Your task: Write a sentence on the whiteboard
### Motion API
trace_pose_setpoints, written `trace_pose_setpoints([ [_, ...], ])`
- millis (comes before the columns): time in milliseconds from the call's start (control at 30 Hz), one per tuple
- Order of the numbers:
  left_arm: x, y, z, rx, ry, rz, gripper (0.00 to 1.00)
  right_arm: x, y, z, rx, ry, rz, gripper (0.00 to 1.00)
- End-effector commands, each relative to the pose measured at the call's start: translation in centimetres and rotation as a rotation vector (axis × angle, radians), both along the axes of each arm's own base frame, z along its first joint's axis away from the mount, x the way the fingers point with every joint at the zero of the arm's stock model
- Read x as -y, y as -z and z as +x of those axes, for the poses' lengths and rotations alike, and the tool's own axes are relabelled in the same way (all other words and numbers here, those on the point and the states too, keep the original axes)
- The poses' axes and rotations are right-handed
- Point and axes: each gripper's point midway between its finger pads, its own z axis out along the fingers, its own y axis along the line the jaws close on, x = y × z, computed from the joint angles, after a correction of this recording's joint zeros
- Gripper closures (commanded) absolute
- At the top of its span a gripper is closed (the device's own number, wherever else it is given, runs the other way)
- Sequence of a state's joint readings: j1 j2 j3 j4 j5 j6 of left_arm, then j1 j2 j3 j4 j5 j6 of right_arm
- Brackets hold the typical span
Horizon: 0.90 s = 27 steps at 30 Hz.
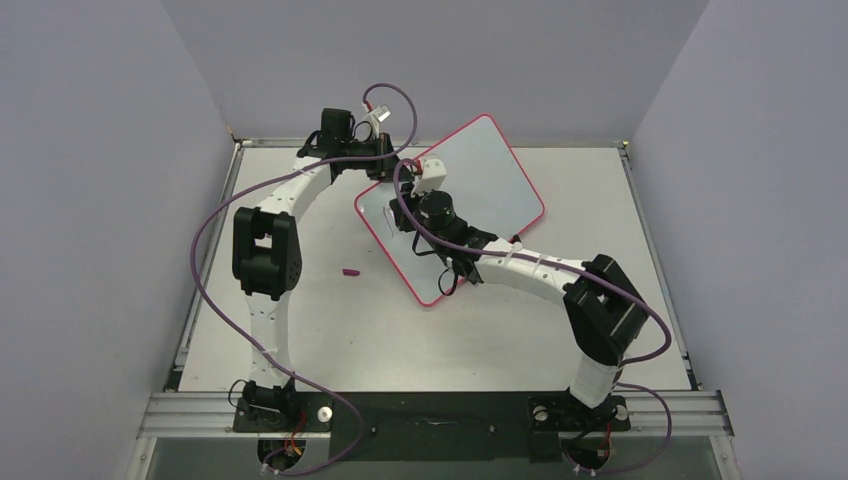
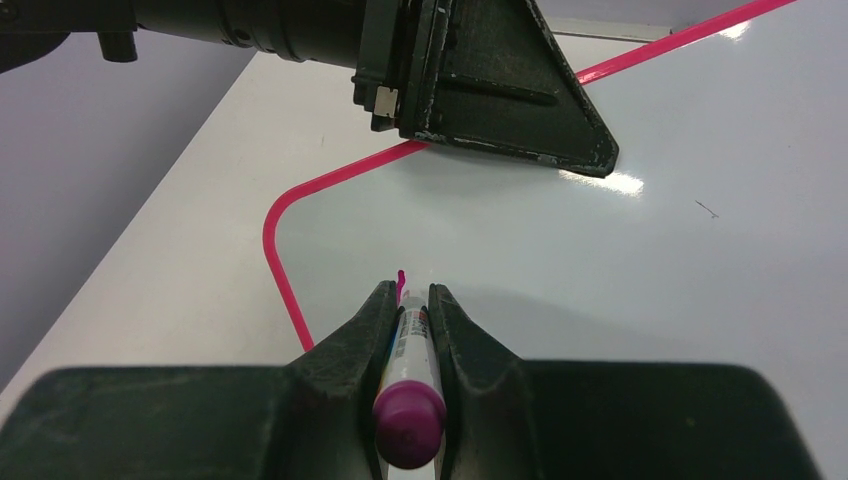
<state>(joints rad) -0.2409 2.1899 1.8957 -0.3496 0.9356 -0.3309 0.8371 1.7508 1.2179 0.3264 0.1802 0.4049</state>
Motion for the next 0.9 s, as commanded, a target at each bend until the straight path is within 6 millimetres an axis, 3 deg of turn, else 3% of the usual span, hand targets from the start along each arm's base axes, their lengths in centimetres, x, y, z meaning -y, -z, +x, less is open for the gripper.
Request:
trace_pose_setpoints([
  [0, 0.8, -0.4, 0.1, 0.121, 0.01, 0.048, 1.0, -0.3, -3.0, 1.3, 0.051, 0.027, 0.074, 1.0],
  [700, 1.1, -0.5, -0.1, 0.12, 0.016, 0.042, 1.0, -1.2, -1.9, 1.7, 0.029, 0.011, 0.081, 1.0],
  [867, 1.1, -0.5, -0.1, 0.119, 0.016, 0.039, 1.0, -0.6, -1.4, 1.9, 0.018, 0.034, 0.071, 1.0],
])
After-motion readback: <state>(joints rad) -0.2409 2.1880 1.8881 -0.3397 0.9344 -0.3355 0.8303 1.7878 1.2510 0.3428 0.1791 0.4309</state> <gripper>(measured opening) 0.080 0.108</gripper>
